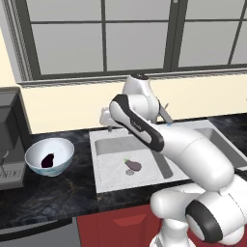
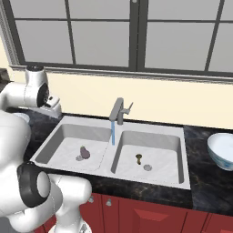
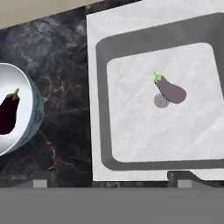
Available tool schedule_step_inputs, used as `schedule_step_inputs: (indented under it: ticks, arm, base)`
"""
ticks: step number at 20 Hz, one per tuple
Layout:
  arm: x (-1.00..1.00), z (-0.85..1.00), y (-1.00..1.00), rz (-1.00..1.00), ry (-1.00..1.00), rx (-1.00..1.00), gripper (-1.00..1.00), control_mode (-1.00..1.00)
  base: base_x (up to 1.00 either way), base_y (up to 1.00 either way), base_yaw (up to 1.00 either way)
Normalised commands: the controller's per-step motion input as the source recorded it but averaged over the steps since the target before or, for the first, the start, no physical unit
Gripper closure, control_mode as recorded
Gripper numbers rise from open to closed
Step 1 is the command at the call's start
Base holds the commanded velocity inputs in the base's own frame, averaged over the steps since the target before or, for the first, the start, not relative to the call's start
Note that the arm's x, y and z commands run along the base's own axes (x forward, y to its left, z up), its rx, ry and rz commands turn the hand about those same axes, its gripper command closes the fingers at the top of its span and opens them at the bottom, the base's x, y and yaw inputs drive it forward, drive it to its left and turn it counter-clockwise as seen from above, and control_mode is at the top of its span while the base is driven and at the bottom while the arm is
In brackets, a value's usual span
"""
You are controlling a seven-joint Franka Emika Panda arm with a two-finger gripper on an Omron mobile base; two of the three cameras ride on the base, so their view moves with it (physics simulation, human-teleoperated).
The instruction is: Pick the eggplants from the sink and place them in one bowl. Place the mushroom in the other bowl. Then turn off the sink faucet.
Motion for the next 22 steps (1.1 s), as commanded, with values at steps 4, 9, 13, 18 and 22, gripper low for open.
schedule_step_inputs:
  ticks: [4,9,13,18,22]
  arm:
    - [0.0,-0.71,-0.47,0.33,-0.02,-0.07,-1.0,-1.0]
    - [-0.02,-0.67,-0.52,0.26,-0.07,-0.03,-1.0,-1.0]
    - [-0.01,-0.69,-0.38,0.08,-0.08,-0.02,-1.0,-1.0]
    - [0.0,-0.65,-0.23,0.06,-0.05,-0.06,-1.0,-1.0]
    - [0.03,-0.42,-0.15,0.12,0.0,-0.08,-1.0,-1.0]
  base:
    - [0.0,0.0,0.0]
    - [0.0,0.0,0.0]
    - [0.0,0.0,0.0]
    - [0.0,0.0,0.0]
    - [0.0,0.0,0.0]
